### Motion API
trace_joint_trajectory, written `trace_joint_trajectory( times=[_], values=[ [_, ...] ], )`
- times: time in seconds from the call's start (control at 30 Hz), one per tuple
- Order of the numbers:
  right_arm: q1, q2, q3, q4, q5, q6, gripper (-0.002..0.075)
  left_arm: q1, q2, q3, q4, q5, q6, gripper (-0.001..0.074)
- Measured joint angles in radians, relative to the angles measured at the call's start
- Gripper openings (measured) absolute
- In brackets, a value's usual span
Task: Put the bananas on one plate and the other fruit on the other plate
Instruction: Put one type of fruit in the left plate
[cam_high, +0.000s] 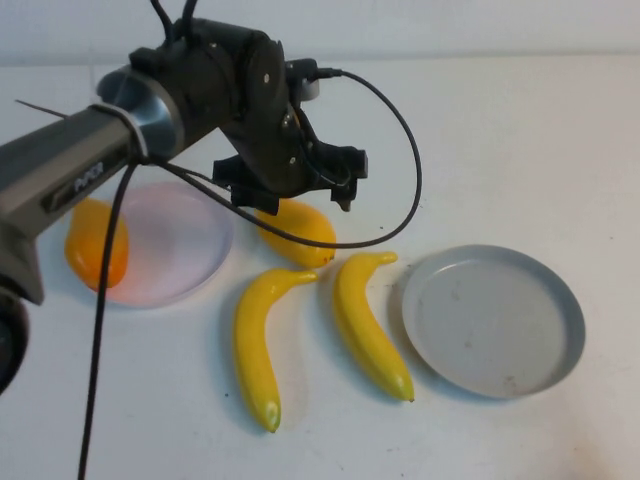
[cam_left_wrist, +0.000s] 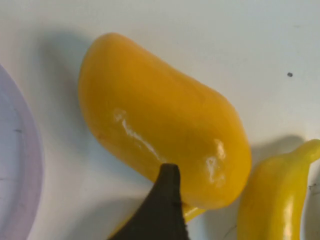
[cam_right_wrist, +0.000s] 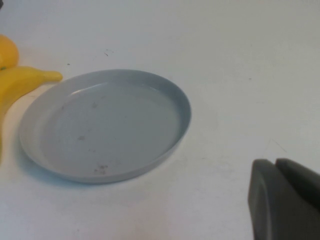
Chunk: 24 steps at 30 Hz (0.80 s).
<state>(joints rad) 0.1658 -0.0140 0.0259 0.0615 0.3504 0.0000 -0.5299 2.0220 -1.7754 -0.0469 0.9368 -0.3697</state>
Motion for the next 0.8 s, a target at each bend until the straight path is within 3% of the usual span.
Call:
trace_joint_trajectory(
  times=[0.23,0.8],
  values=[
    [0.000,0.000,0.000,0.000,0.000,0.000,-0.0017,0.000,0.106,-0.098,0.009,0.100,-0.057,0.0669],
    [0.000,0.000,0.000,0.000,0.000,0.000,-0.0017,0.014,0.196,-0.117,0.069,0.102,-0.107,0.0669]
  ],
)
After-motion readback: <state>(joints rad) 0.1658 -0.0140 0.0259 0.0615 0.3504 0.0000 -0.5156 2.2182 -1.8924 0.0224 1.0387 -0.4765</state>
